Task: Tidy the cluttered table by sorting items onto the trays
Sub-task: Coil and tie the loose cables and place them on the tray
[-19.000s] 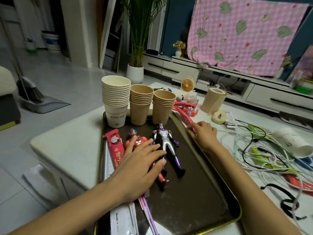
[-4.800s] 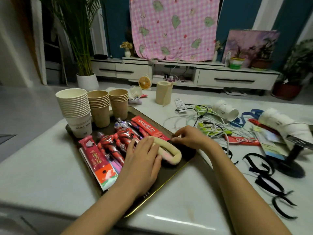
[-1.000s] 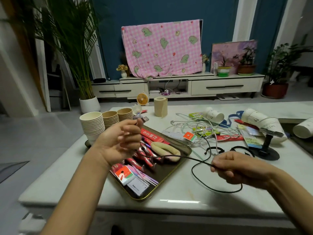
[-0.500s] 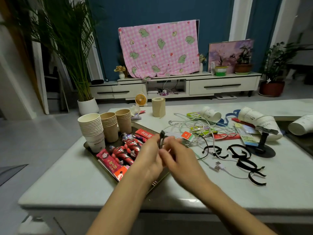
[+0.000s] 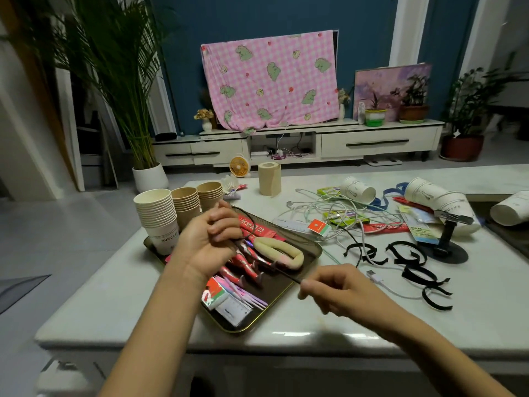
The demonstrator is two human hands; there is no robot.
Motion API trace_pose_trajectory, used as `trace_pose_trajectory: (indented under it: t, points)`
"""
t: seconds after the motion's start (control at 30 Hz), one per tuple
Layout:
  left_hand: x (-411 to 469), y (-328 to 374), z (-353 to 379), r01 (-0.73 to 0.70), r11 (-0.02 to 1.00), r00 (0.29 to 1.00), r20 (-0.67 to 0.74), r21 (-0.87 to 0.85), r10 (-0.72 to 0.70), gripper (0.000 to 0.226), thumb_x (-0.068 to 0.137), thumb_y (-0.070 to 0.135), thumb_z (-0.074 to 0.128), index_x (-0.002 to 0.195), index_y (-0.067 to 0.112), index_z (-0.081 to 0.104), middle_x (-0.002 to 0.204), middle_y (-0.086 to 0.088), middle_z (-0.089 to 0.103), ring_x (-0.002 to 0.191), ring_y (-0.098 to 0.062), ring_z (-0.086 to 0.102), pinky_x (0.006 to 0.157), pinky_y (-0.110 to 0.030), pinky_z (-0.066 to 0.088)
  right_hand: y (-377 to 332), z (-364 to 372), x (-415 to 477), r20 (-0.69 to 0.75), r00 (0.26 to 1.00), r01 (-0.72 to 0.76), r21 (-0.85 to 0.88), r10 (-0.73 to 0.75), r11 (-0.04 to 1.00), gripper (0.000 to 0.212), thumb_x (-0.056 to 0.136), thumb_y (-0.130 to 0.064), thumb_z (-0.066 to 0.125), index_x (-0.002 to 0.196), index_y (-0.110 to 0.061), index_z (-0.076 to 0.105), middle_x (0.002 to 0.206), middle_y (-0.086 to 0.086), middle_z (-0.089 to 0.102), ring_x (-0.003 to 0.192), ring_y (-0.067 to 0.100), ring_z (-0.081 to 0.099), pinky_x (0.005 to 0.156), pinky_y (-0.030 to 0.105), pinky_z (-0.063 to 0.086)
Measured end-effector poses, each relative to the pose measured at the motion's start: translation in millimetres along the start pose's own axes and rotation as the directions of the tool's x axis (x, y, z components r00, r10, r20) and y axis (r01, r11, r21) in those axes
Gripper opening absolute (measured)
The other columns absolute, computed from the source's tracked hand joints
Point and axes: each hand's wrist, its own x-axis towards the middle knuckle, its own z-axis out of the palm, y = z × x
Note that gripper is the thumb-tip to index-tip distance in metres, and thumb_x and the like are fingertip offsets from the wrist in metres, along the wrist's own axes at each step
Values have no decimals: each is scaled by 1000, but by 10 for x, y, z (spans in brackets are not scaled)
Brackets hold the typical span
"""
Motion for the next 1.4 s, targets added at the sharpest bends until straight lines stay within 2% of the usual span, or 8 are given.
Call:
trace_pose_trajectory:
  t: [0.17, 0.37, 0.47, 0.67, 0.83, 0.97, 1.2, 1.4]
  points:
    - [-187, 168, 107, 74, 918, 980, 143, 391, -140, 17, 84, 20, 48, 79, 10, 60, 43, 4, 42, 30, -1, 24, 34, -14, 18, 59, -269, 213, -69, 994, -100, -261, 85, 960, 26, 87, -35, 60, 69, -17, 67, 50, -6, 54, 45, 6, 44, 47, 16, 36]
    - [8, -554, 164, 224, 667, 973, -197, 711, -118, 30, 99, 16, 33, 84, 6, 57, 47, 2, 59, 33, -6, 50, 32, -11, 31, -64, -127, 720, -478, 878, -79, -201, -27, 976, 38, 87, -24, 62, 64, 7, 59, 54, 9, 42, 52, 14, 35, 50, 26, 26]
    - [120, -739, 56, 182, 691, 965, -261, 700, 10, 31, 100, 15, 33, 79, 6, 55, 50, -3, 64, 40, -10, 61, 34, -13, 41, -160, 36, 782, -520, 849, -22, -212, -94, 977, 29, 87, -19, 61, 66, 0, 65, 58, 9, 57, 56, 13, 47, 57, 28, 36]
    - [209, -776, -49, 53, 814, 934, -318, 579, 165, 44, 102, 20, 29, 64, 12, 49, 38, 2, 55, 30, -5, 49, 34, -12, 37, -70, 426, 558, -420, 830, 58, -590, -367, 806, 21, 94, -22, 46, 99, -14, 65, 94, 8, 68, 88, 27, 60, 73, 37, 47]
    - [187, -756, -28, 29, 939, 947, -311, 342, 84, 32, 103, 26, 25, 95, 5, 49, 85, -13, 66, 85, -24, 61, 61, -31, 49, 59, 664, 496, -214, 855, 161, -756, -472, 635, 45, 95, -18, 40, 140, -13, 38, 129, 8, 53, 106, 28, 56, 72, 32, 43]
    - [228, -637, -91, -11, 980, 939, -336, 197, 78, 31, 102, 20, 32, 76, 11, 46, 52, -3, 59, 45, -15, 62, 49, -21, 52, 116, 626, 458, -101, 852, 263, -766, -514, 587, 44, 91, -21, 41, 132, -9, 49, 114, 14, 61, 98, 33, 59, 70, 39, 51]
    - [182, -373, -131, -122, 990, 981, -144, 72, 132, 34, 101, 19, 28, 72, 15, 45, 38, 6, 33, 28, -3, 27, 34, -15, 24, 298, 287, 412, -113, 899, 287, -578, -423, 764, 19, 96, -18, 45, 104, -9, 60, 98, 6, 65, 86, 19, 55, 71, 19, 36]
    - [76, -238, 33, -107, 987, 994, 24, 117, 105, 33, 99, 21, 30, 72, 14, 48, 39, 7, 32, 27, -5, 24, 34, -15, 18, 358, -245, 554, -102, 902, 180, -795, -420, 579, 16, 86, -17, 57, 84, -7, 69, 80, 12, 67, 75, 32, 61, 68, 37, 43]
